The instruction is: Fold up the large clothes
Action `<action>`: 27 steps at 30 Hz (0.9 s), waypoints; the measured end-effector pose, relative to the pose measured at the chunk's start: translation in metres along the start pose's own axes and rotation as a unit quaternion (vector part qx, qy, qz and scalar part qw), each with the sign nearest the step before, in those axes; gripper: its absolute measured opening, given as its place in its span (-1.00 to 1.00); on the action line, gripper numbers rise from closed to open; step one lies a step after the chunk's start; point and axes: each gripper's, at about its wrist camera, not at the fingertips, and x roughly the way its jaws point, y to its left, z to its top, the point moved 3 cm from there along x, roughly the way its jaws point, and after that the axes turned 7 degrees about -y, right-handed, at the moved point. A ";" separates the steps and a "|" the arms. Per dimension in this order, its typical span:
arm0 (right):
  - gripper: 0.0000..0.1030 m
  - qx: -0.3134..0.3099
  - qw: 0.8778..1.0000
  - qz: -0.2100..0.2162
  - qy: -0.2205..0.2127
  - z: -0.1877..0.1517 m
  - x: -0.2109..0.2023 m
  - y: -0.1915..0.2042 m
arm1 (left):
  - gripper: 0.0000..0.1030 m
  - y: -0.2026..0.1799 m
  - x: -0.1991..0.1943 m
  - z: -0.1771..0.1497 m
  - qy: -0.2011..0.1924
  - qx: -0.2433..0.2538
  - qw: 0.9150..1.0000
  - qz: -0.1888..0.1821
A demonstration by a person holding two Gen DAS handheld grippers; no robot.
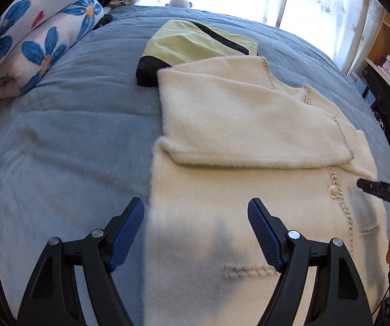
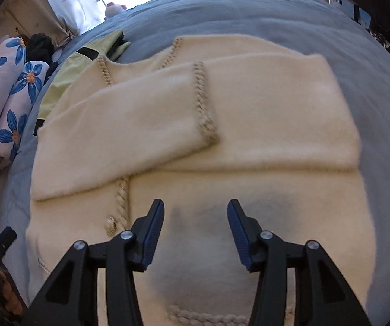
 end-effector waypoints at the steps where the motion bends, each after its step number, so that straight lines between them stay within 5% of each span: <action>1: -0.05 0.006 1.000 0.002 -0.003 0.002 -0.001 -0.008 | 0.50 0.001 0.006 0.007 0.001 0.006 1.000 0.000; 10: -0.05 0.012 0.999 0.044 -0.029 0.061 0.017 -0.005 | 0.50 0.034 0.096 0.075 0.053 -0.024 0.998 -0.001; 16: -0.05 0.023 0.998 0.056 -0.025 0.103 0.059 0.004 | 0.50 0.049 0.144 0.093 0.081 -0.069 0.994 -0.017; 21: -0.05 0.031 0.997 0.060 -0.028 0.119 0.085 0.003 | 0.49 0.040 0.160 0.105 0.078 -0.049 0.996 -0.020; 22: -0.05 0.033 0.997 0.061 -0.031 0.120 0.087 0.004 | 0.27 0.038 0.161 0.107 0.074 -0.043 0.996 -0.020; 23: -0.05 0.034 0.997 0.060 -0.035 0.121 0.088 0.005 | -0.30 0.036 0.162 0.111 0.066 -0.036 0.997 -0.023; 24: -0.06 0.029 0.997 0.058 -0.038 0.120 0.088 0.008 | -0.49 0.032 0.161 0.115 0.061 -0.029 0.997 -0.022; 26: -0.63 0.005 0.998 0.055 -0.043 0.118 0.087 0.015 | -0.79 0.026 0.159 0.123 0.050 -0.018 0.999 -0.001; 27: -0.71 -0.004 0.998 0.045 -0.045 0.118 0.086 0.018 | -0.80 0.023 0.156 0.125 0.039 -0.011 0.999 0.007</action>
